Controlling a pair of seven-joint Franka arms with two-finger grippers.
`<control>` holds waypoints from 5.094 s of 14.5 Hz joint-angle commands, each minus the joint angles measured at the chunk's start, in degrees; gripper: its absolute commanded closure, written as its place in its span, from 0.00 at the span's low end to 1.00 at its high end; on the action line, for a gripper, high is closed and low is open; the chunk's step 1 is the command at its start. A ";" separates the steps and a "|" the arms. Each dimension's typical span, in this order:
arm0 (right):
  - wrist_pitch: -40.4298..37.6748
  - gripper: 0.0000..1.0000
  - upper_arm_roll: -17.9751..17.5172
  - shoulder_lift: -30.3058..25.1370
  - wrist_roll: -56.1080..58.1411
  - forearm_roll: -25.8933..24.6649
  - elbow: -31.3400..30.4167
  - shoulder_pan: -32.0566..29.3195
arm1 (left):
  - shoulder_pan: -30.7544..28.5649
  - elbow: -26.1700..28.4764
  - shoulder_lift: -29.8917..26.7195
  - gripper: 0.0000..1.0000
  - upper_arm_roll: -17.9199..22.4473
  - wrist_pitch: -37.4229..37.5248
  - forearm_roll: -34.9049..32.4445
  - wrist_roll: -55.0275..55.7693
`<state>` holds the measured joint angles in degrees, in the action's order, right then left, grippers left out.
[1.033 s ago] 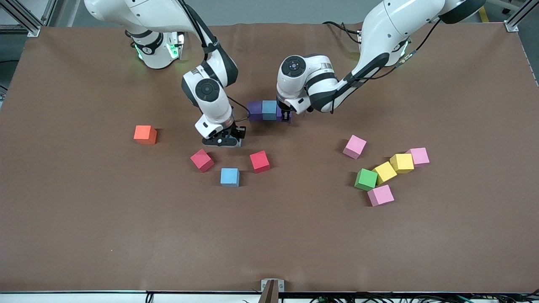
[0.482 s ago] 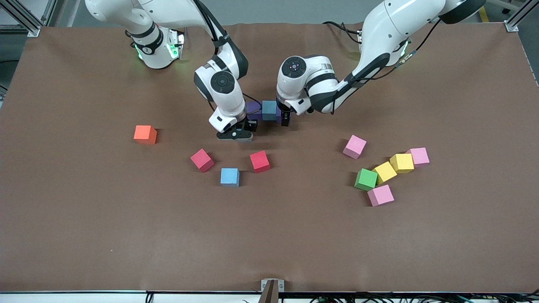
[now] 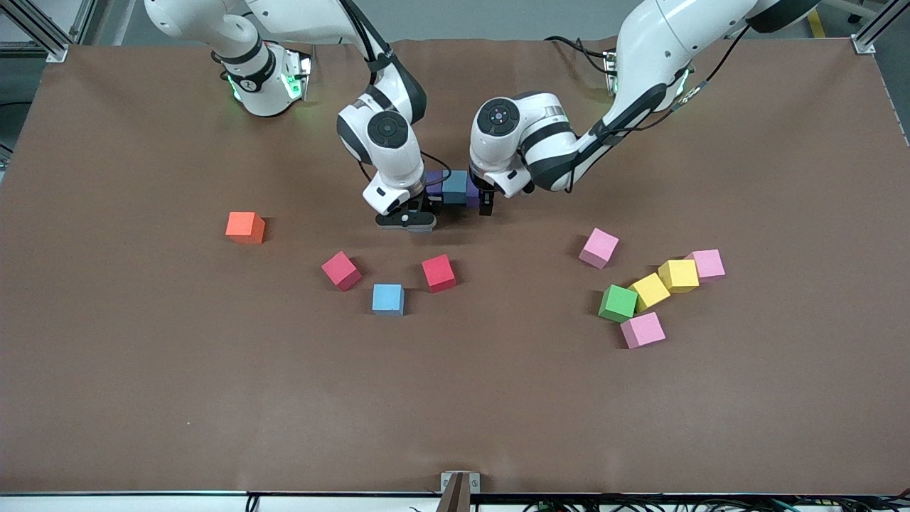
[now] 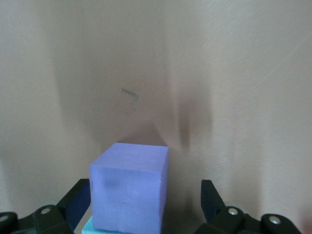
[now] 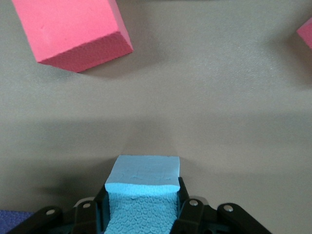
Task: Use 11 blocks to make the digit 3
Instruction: 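Reach the left gripper to a pink cube while the right gripper carries blue, then grasp the pink cube beside the green cube with the left gripper, then lower the light blue cube below the purple cubes and open the right gripper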
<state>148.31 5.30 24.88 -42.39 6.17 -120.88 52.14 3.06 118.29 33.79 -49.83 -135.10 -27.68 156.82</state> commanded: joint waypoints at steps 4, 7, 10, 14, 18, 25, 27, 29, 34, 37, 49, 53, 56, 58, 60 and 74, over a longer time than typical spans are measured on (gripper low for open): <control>-4.42 0.81 -0.12 5.26 -2.70 0.16 6.70 1.47 | -6.03 0.97 -9.70 0.00 -0.79 2.56 3.07 -6.42; -5.92 0.81 -0.12 5.62 -2.79 0.16 7.50 1.47 | -12.44 0.97 -11.20 0.00 -2.19 2.56 3.07 -17.04; -5.92 0.81 -0.21 5.53 -2.96 0.16 7.41 1.65 | -20.52 1.15 -11.20 0.00 -5.27 4.57 3.07 -27.05; -5.66 0.81 -0.29 5.53 -3.32 0.60 7.24 2.00 | -26.86 2.38 -10.94 0.00 -5.27 5.46 3.07 -44.64; -5.31 0.81 -0.29 5.53 -3.23 1.48 7.15 2.44 | -31.17 3.96 -10.59 0.00 -5.19 4.85 2.28 -52.83; -5.57 0.81 -0.21 5.53 -2.00 1.39 6.80 2.70 | -35.22 8.00 -8.65 0.00 -5.10 0.80 -3.78 -54.60; -5.83 0.81 -0.21 5.45 -0.95 1.39 6.45 2.70 | -35.58 10.19 -8.65 0.00 -5.01 -2.25 -5.36 -53.99; -5.75 0.81 -0.21 5.44 -0.68 1.39 6.01 2.70 | -35.75 11.78 -8.04 0.00 -4.92 -5.08 -6.59 -53.11; -5.83 0.81 -0.21 5.44 -0.68 1.39 5.57 2.79 | -36.72 13.19 -7.24 0.00 -4.22 -7.19 -8.62 -53.02; -5.92 0.81 -0.21 5.44 -0.77 1.39 5.57 2.79 | -36.72 13.19 -6.55 0.00 -4.04 -7.46 -9.14 -52.85; -6.62 0.79 -0.29 5.18 -1.73 1.48 4.51 2.79 | -37.07 12.49 -2.15 0.44 -3.95 -7.55 -16.97 -45.20; -7.50 0.79 -0.29 5.09 -2.17 1.48 4.51 2.79 | -37.16 11.35 -4.25 0.68 -4.22 -6.32 -16.97 -45.64; -8.56 0.79 -0.29 4.92 -2.26 1.48 4.60 2.79 | -37.16 10.38 -6.71 0.71 -4.65 -4.14 -15.66 -45.20; -8.56 0.78 -0.29 4.92 -2.26 1.48 4.60 2.79 | -37.07 7.32 -6.37 0.71 -6.15 1.12 -12.94 -45.46; -8.47 0.78 -0.29 4.92 -2.26 1.48 4.60 2.79 | -36.54 4.50 -5.40 0.72 -6.41 3.17 -12.22 -45.73; -8.56 0.00 -0.03 2.55 -2.09 1.48 5.21 2.18 | -33.29 -1.49 -3.20 0.72 -6.77 4.58 -9.32 -45.81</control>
<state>139.98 4.84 29.68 -44.21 6.72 -115.26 54.09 -30.63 118.00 30.17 -56.09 -131.96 -38.21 110.71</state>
